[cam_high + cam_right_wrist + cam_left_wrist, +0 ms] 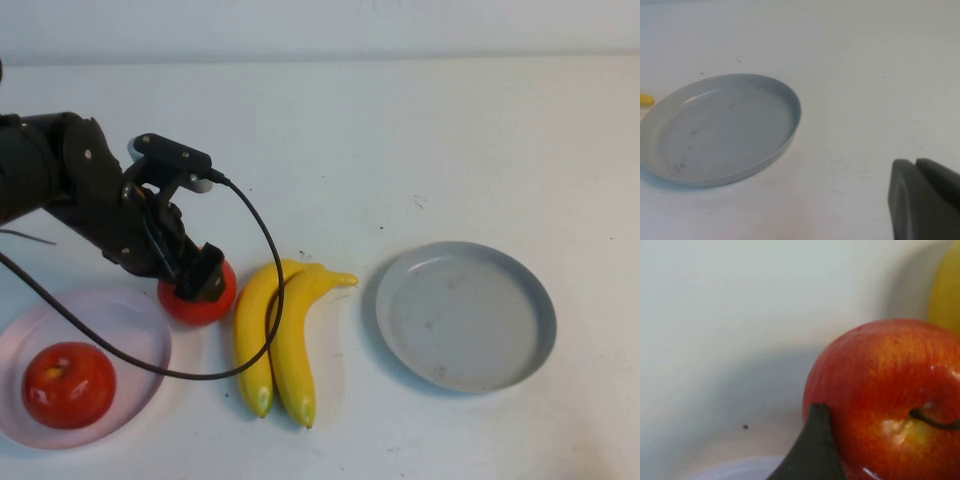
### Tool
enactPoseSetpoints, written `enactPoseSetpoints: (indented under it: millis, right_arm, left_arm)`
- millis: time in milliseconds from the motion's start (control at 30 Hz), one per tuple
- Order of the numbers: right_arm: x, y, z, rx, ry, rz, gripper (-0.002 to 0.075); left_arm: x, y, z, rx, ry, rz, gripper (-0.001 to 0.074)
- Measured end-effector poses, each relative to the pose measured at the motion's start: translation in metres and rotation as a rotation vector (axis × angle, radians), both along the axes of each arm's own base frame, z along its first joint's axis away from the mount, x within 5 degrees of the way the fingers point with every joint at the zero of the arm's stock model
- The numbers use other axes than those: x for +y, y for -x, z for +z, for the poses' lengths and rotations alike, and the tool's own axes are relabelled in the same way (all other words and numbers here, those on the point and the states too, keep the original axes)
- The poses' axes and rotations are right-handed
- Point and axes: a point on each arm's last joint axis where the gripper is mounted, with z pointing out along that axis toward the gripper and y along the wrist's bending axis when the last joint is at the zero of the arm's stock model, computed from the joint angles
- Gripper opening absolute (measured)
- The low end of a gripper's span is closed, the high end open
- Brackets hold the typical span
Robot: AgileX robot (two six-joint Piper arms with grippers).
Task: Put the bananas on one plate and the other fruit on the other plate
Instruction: Put one type of fruit in the left plate
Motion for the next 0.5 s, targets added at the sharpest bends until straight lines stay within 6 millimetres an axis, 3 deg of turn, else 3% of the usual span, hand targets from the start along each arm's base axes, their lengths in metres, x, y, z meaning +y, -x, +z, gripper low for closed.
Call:
enactPoseSetpoints:
  millis: [100, 267, 500]
  right_arm:
    - [0.0, 0.0, 0.0, 0.0, 0.0, 0.0, -0.0017]
    - [0.0, 0.0, 0.0, 0.0, 0.0, 0.0, -0.0017]
    - [0.0, 0.0, 0.0, 0.0, 0.0, 0.0, -0.0017]
  left_arm:
    - [-0.001, 0.001, 0.011, 0.064, -0.001, -0.003, 0.0567]
    - [-0.002, 0.004, 0.049, 0.119, 0.031, 0.064, 0.0567]
    - [0.013, 0.027, 0.087, 0.133, -0.069, 0.088, 0.0567]
